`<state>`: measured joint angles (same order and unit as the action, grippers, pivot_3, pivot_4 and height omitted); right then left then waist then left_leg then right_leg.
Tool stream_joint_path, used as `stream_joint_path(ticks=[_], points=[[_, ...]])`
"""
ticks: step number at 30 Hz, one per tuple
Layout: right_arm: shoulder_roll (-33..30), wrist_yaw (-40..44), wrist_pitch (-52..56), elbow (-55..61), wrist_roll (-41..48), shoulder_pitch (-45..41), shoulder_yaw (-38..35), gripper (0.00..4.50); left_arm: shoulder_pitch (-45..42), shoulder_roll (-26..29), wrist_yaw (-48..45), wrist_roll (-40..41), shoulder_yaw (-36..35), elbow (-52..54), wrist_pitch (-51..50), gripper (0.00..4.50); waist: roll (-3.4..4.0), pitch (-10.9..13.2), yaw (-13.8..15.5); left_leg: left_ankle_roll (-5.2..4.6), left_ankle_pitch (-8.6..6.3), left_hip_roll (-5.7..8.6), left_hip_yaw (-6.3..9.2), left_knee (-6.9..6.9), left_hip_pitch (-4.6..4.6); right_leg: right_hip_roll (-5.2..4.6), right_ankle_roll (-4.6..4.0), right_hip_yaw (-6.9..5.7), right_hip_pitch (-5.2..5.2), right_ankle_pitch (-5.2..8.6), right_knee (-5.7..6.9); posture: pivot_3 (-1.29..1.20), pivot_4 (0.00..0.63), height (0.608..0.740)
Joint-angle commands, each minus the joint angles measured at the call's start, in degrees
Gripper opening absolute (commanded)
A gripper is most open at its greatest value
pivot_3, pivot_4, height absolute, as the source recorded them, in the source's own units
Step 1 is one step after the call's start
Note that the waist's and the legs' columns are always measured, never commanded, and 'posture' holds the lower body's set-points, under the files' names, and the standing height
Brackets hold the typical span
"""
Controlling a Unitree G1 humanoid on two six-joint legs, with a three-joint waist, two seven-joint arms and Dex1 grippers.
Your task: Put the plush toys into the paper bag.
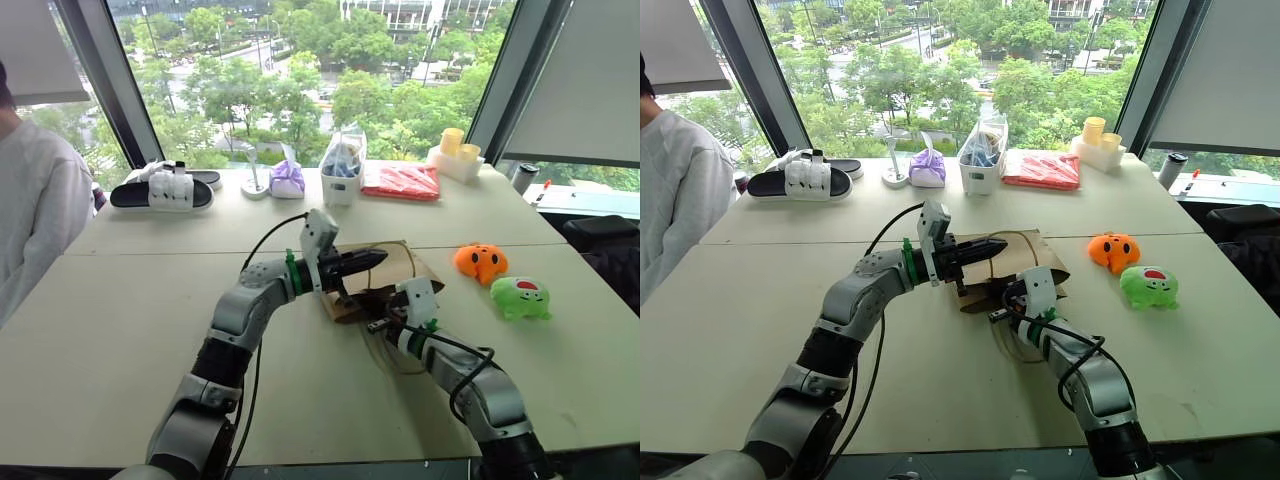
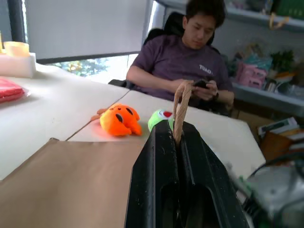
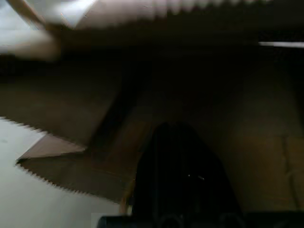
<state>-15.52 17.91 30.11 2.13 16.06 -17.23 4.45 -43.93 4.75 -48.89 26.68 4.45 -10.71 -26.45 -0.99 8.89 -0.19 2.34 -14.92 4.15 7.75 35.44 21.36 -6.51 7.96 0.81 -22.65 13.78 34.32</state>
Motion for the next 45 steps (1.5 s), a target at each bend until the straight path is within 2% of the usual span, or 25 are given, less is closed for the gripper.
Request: stream_joint_path(ticks=[1, 11, 19, 26, 33, 39, 44, 45], points=[[0.9, 1.2, -3.0, -3.9, -1.7, -2.3, 0.5, 0.00, -2.9, -0.4, 1.6, 2.4, -2.3, 2.7, -1.4, 0.06, 0.00, 0.0, -0.4, 0.01, 0.00, 0.00, 0.01, 0.00, 0.00, 0.00, 0.00, 0.00, 0.00, 0.00, 0.02, 0.00, 0.150, 0.740], [3.5, 3.4, -2.5, -7.3, -3.0, -2.4, 1.4, 0.00, -4.5, 1.2, -1.5, 5.9, -0.5, 11.8, -5.3, 0.06, 0.02, 0.0, -0.9, 0.09, 0.05, -0.03, 0.00, -0.06, -0.06, 0.03, 0.00, 0.03, 0.00, 0.00, 0.04, 0.00, 0.150, 0.740], [4.3, 4.1, -1.6, -6.8, -3.6, -2.1, 1.6, 0.00, -4.6, -1.5, 3.9, 9.6, -3.7, 13.4, -7.2, 0.06, 0.03, 0.0, -0.8, 0.09, 0.05, -0.02, -0.01, -0.06, -0.08, 0.03, -0.01, 0.05, 0.01, 0.00, 0.03, 0.00, 0.150, 0.740], [4.7, 4.5, -1.9, -5.2, -3.3, -1.6, 1.4, 0.00, -3.8, -0.4, 6.0, 5.3, -2.6, 9.1, -3.5, 0.06, 0.03, 0.0, -0.8, 0.10, 0.06, -0.02, -0.02, -0.06, -0.09, 0.04, -0.01, 0.06, 0.01, 0.00, 0.03, 0.00, 0.150, 0.740], [3.8, 7.4, -3.2, 3.7, -0.4, 1.0, -0.6, 0.00, -4.1, -1.3, 9.9, 0.3, -3.2, 3.3, 2.7, 0.06, 0.03, 0.0, -0.6, 0.12, 0.07, -0.01, -0.04, -0.06, -0.04, 0.04, -0.01, 0.08, -0.03, 0.00, 0.02, 0.00, 0.150, 0.740], [1.3, 11.3, 3.5, 17.3, 8.8, 4.5, -3.8, 0.00, -2.7, -1.7, 9.7, -0.8, -2.5, 2.8, 4.4, 0.06, 0.03, 0.0, -0.5, 0.08, 0.04, 0.00, -0.03, -0.05, -0.01, 0.04, 0.00, 0.09, -0.04, -0.01, 0.01, 0.00, 0.150, 0.740], [-5.2, 10.9, 16.4, 35.0, 26.3, 12.5, -14.4, 0.00, -2.3, -1.6, 8.0, 0.4, -2.3, 3.5, 2.9, 0.06, 0.03, 0.0, -0.2, 0.05, 0.02, 0.02, 0.10, -0.05, 0.02, 0.03, 0.00, 0.07, 0.02, 0.00, -0.03, 0.00, 0.150, 0.740], [-6.3, 9.6, 17.4, 36.8, 30.8, 13.2, -18.2, 0.56, -2.2, -1.5, 7.4, 0.6, -2.1, 3.5, 2.6, 0.00, 0.03, 0.0, -0.2, 0.03, 0.01, 0.02, 0.09, -0.05, 0.05, 0.03, 0.00, 0.08, 0.01, 0.00, -0.07, 0.00, 0.150, 0.740]])
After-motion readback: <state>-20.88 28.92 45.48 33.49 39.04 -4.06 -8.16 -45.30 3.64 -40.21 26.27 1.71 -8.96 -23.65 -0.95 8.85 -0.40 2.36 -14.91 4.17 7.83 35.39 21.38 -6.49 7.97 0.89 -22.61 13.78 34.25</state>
